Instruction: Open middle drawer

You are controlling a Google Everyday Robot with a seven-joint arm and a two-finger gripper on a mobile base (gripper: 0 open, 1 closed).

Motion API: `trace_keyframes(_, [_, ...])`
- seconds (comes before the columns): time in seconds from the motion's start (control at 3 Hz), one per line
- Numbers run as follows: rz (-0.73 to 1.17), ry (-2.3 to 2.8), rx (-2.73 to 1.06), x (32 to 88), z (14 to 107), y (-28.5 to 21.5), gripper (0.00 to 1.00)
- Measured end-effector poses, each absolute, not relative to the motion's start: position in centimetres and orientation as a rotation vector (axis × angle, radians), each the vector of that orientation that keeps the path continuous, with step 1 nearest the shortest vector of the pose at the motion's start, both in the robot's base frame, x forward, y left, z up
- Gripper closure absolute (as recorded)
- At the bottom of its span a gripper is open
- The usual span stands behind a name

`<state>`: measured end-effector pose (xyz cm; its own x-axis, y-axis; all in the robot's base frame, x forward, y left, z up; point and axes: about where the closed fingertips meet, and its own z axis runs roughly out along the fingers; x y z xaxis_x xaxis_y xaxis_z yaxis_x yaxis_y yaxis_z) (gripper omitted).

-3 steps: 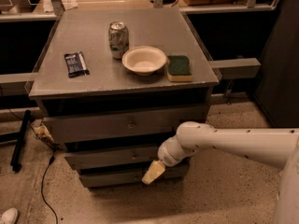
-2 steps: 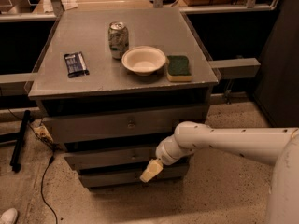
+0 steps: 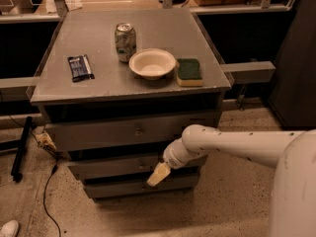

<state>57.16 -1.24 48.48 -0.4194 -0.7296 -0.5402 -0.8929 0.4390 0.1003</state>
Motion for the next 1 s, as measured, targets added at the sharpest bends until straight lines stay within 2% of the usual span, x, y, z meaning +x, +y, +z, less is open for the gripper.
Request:
trace_keyframes(0.67, [0.495, 2.271, -1.388, 59.3, 47.8, -0.4, 0.00])
trace_keyframes(1.0, [0.484, 2.307, -1.415, 58.7, 46.2, 0.0, 0.00])
